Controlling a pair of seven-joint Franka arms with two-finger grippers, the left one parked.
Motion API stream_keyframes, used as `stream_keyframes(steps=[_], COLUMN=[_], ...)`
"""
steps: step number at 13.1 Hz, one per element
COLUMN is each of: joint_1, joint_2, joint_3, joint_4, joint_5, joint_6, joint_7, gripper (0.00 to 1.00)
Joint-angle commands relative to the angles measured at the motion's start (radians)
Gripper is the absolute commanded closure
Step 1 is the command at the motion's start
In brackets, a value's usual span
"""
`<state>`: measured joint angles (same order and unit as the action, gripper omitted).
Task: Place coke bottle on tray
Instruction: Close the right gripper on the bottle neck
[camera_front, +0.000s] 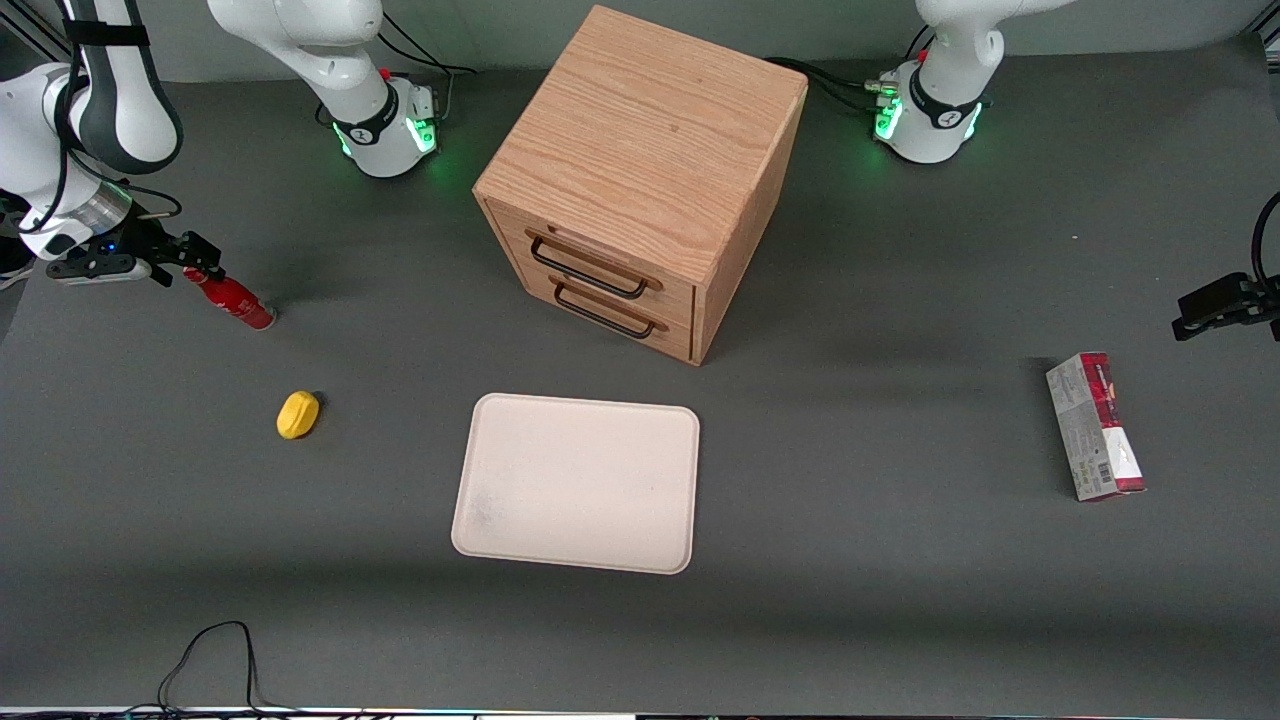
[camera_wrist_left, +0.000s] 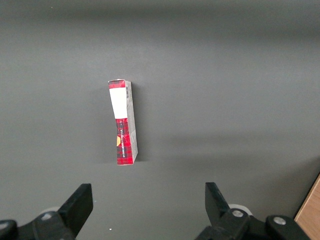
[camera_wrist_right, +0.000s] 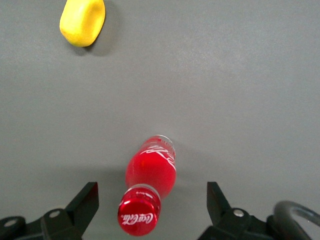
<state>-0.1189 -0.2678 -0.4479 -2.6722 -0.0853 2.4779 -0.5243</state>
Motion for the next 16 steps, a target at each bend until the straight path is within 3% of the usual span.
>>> stream_keyframes(steps=[1, 3, 4, 8, 16], joint_1=[0.008, 0.010, 0.010, 0.018, 0.021], joint_2=[-0.001, 0.001, 0.001, 0.001, -0.011], joint_3=[-0.008, -0.006, -0.006, -0.003, 0.011], joint_4=[-0.009, -0.008, -0.008, -0.008, 0.005], joint_5=[-0.018, -0.018, -0.018, -0.018, -0.018], joint_6=[0.023, 0.023, 0.021, 0.019, -0.011], joint_7=[-0.003, 0.000, 0.003, 0.035, 0.038], gripper=[0.09, 0.22, 0.33, 1.00, 1.00])
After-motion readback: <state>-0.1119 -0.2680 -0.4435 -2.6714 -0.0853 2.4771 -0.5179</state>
